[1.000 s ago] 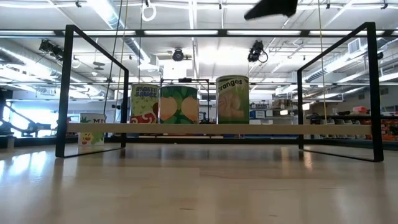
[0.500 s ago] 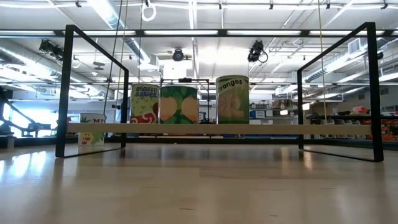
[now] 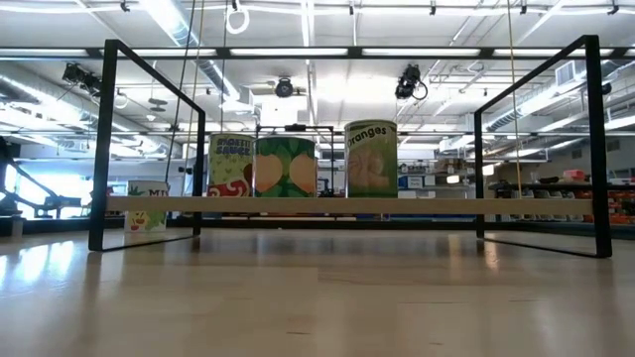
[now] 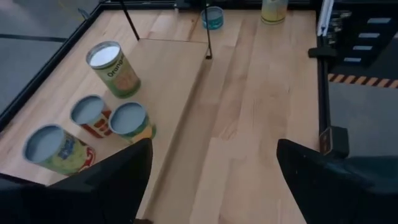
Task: Pick and place cans onto a shelf
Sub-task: Put the blue can on the shelf
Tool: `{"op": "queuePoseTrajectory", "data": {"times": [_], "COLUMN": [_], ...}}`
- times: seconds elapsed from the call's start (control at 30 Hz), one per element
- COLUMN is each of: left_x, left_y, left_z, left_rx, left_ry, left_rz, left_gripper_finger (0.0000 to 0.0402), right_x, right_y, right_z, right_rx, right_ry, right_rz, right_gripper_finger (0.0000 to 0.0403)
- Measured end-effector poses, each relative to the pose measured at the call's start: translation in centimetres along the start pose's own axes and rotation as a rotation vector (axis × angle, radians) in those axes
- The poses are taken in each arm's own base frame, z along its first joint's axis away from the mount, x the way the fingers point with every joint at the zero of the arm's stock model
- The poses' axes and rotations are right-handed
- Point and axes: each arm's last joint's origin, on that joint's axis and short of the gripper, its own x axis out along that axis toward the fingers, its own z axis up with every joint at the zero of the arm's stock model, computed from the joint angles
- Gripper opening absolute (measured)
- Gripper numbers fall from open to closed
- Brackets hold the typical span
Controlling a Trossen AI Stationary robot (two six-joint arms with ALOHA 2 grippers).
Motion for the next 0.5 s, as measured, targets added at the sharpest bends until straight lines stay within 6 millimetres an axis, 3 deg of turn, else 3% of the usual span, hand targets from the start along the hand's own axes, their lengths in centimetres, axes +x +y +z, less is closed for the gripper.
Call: {"op": "queuePoseTrajectory", "data": {"times": [0.17,0.3,0.5], "left_x": [2.0,3.3,5.1], "left_y": [-1.1,-0.9,-0.1], "left_z": [0.0,0.5,1.9], "left_rx": [-0.022,-0.053,-0.069], "left_ry": [0.001,0.032,0.038], "left_rz": [0.015,0.019,0.031], "left_gripper_finger": [0.0347,0.0347,0.0347], "right_x": [1.8,3.1,3.3], "right_y": [0.8,0.2,0.5], "right_z": [-1.3,-2.3,-3.9], "right_rx": [-0.017,-0.027,-0.123], "right_ry": [0.053,0.15,0.16], "right_rz": [0.064,0.018,0.019], "right_gripper_finger": [0.0381,0.0397,0.0397]}}
